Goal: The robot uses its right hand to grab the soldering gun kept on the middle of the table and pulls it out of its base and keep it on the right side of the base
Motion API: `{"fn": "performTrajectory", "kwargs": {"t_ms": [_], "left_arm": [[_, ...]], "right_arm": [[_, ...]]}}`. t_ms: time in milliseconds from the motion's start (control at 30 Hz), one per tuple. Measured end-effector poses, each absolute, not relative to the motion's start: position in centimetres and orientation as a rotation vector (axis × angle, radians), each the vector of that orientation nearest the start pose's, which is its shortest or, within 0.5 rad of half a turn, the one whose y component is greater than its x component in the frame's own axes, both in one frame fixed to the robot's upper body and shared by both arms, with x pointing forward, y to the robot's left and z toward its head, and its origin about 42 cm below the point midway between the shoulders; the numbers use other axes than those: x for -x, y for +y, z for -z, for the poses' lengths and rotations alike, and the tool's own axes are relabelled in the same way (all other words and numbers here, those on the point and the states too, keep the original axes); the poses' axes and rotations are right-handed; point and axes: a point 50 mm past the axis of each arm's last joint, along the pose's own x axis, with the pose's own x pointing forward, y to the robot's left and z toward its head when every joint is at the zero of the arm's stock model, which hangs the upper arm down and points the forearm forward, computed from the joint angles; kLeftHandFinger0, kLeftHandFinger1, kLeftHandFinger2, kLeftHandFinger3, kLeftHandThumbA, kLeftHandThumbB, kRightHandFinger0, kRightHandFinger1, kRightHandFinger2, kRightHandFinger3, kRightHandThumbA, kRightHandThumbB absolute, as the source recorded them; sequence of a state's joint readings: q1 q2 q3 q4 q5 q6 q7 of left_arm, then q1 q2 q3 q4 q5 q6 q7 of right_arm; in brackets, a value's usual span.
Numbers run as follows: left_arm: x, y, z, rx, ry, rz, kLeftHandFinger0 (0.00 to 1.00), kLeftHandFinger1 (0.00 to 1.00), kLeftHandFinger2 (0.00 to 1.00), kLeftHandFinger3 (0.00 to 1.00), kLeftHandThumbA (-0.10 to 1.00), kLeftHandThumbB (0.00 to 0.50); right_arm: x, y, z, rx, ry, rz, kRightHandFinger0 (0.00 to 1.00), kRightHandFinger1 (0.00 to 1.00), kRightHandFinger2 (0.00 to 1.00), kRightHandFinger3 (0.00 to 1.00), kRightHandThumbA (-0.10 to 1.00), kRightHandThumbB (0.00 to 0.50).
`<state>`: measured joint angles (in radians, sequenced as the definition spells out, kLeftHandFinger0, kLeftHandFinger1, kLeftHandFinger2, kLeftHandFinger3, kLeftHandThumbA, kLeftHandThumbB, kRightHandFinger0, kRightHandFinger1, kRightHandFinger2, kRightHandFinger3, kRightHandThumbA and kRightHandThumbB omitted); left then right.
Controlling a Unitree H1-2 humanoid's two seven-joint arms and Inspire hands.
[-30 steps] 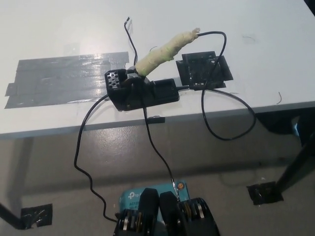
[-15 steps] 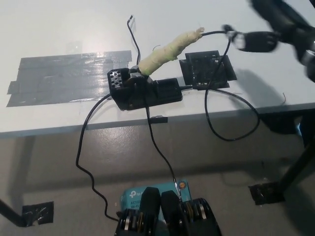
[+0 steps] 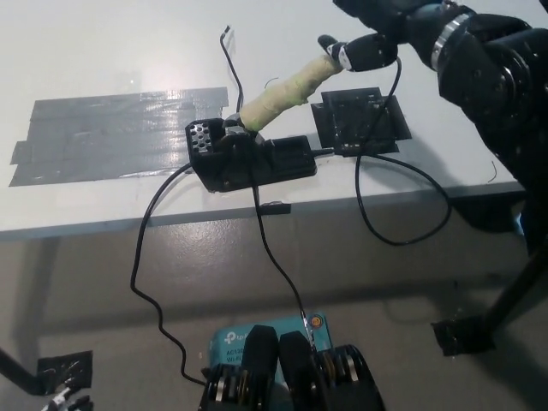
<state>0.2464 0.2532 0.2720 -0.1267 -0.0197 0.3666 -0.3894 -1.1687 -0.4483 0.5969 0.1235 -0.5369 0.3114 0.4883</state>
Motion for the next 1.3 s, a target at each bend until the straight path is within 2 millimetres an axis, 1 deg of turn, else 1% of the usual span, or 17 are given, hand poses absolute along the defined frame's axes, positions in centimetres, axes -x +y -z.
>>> {"fn": "performTrajectory", "kwargs": {"t_ms": [100, 167, 200, 267, 300, 467, 633, 833, 867, 933, 967, 1067, 1133, 1200, 1233, 1267, 1300], "left_arm": [[-18.4, 36.2, -7.5, -0.085, 0.458, 0.006, 0.90, 0.97, 1.00, 1.00, 0.65, 0.186], [-18.4, 36.3, -7.6, -0.061, 0.449, -0.008, 0.89, 0.97, 1.00, 1.00, 0.66, 0.180], [-18.4, 36.4, -7.6, -0.054, 0.447, -0.012, 0.88, 0.97, 1.00, 1.00, 0.66, 0.202], [-18.4, 36.4, -7.6, -0.046, 0.449, -0.015, 0.86, 0.94, 1.00, 1.00, 0.67, 0.198], [-18.4, 36.5, -7.6, -0.044, 0.450, -0.015, 0.80, 0.91, 1.00, 1.00, 0.66, 0.196], [-18.5, 36.3, -7.6, -0.048, 0.454, -0.002, 0.77, 0.89, 1.00, 1.00, 0.61, 0.215], [-18.6, 36.0, -7.5, -0.057, 0.460, 0.007, 0.77, 0.88, 1.00, 1.00, 0.62, 0.270], [-18.7, 35.8, -7.5, -0.064, 0.463, 0.020, 0.78, 0.89, 1.00, 1.00, 0.61, 0.255], [-18.7, 35.7, -7.4, -0.064, 0.465, 0.023, 0.80, 0.91, 1.00, 1.00, 0.62, 0.227], [-18.8, 35.5, -7.4, -0.067, 0.467, 0.034, 0.80, 0.90, 1.00, 1.00, 0.62, 0.227], [-18.9, 35.4, -7.4, -0.068, 0.468, 0.039, 0.80, 0.90, 1.00, 1.00, 0.61, 0.222], [-18.9, 35.0, -7.3, -0.069, 0.471, 0.052, 0.82, 0.90, 1.00, 1.00, 0.60, 0.222], [-18.9, 34.9, -7.2, -0.069, 0.472, 0.058, 0.83, 0.92, 1.00, 1.00, 0.61, 0.228], [-18.9, 34.9, -7.2, -0.070, 0.473, 0.061, 0.85, 0.92, 1.00, 1.00, 0.61, 0.218], [-18.9, 34.8, -7.2, -0.070, 0.474, 0.062, 0.85, 0.92, 1.00, 1.00, 0.62, 0.211], [-18.9, 34.8, -7.2, -0.070, 0.475, 0.062, 0.85, 0.92, 1.00, 1.00, 0.62, 0.210], [-18.9, 34.8, -7.1, -0.070, 0.476, 0.063, 0.82, 0.90, 1.00, 1.00, 0.63, 0.189]], "right_arm": [[-48.0, -11.7, -45.4, 1.435, -0.495, -0.451, 1.00, 1.00, 1.00, 1.00, 0.43, 0.390], [-48.1, -11.3, -45.5, 1.446, -0.503, -0.450, 1.00, 1.00, 1.00, 1.00, 0.46, 0.399], [-48.1, -11.1, -45.4, 1.450, -0.503, -0.453, 1.00, 1.00, 1.00, 1.00, 0.53, 0.412], [-48.3, -10.7, -44.9, 1.460, -0.493, -0.467, 1.00, 1.00, 1.00, 1.00, 0.54, 0.426], [-48.4, -10.5, -44.7, 1.468, -0.487, -0.474, 1.00, 1.00, 1.00, 1.00, 0.54, 0.438], [-48.9, -9.1, -42.5, 1.519, -0.392, -0.551, 1.00, 1.00, 1.00, 1.00, 0.52, 0.500], [-50.5, -9.0, -40.4, 1.574, -0.238, -0.600, 1.00, 1.00, 1.00, 1.00, 0.61, 0.500], [-51.7, -9.5, -38.6, 1.597, -0.068, -0.632, 1.00, 1.00, 1.00, 1.00, 0.62, 0.500], [-51.8, -9.6, -38.5, 1.598, -0.054, -0.631, 1.00, 1.00, 1.00, 1.00, 0.65, 0.500], [-51.9, -9.7, -38.3, 1.611, -0.024, -0.631, 1.00, 1.00, 1.00, 1.00, 0.68, 0.500], [-51.9, -9.7, -38.1, 1.618, -0.009, -0.630, 1.00, 1.00, 1.00, 1.00, 0.59, 0.500], [-52.0, -9.8, -37.6, 1.645, 0.027, -0.620, 1.00, 1.00, 1.00, 1.00, 0.49, 0.500], [-52.0, -9.7, -37.5, 1.670, 0.029, -0.606, 1.00, 1.00, 1.00, 1.00, 0.34, 0.500], [-52.1, -9.7, -37.2, 1.700, 0.009, -0.573, 1.00, 1.00, 1.00, 1.00, 0.30, 0.500], [-52.0, -9.7, -36.8, 1.713, -0.004, -0.557, 1.00, 1.00, 1.00, 1.00, 0.22, 0.463], [-52.0, -9.8, -36.4, 1.721, -0.019, -0.542, 1.00, 1.00, 1.00, 1.00, 0.21, 0.478], [-51.9, -9.9, -35.9, 1.726, -0.036, -0.523, 0.44, 0.40, 0.44, 1.00, 0.11, 0.436]]}}
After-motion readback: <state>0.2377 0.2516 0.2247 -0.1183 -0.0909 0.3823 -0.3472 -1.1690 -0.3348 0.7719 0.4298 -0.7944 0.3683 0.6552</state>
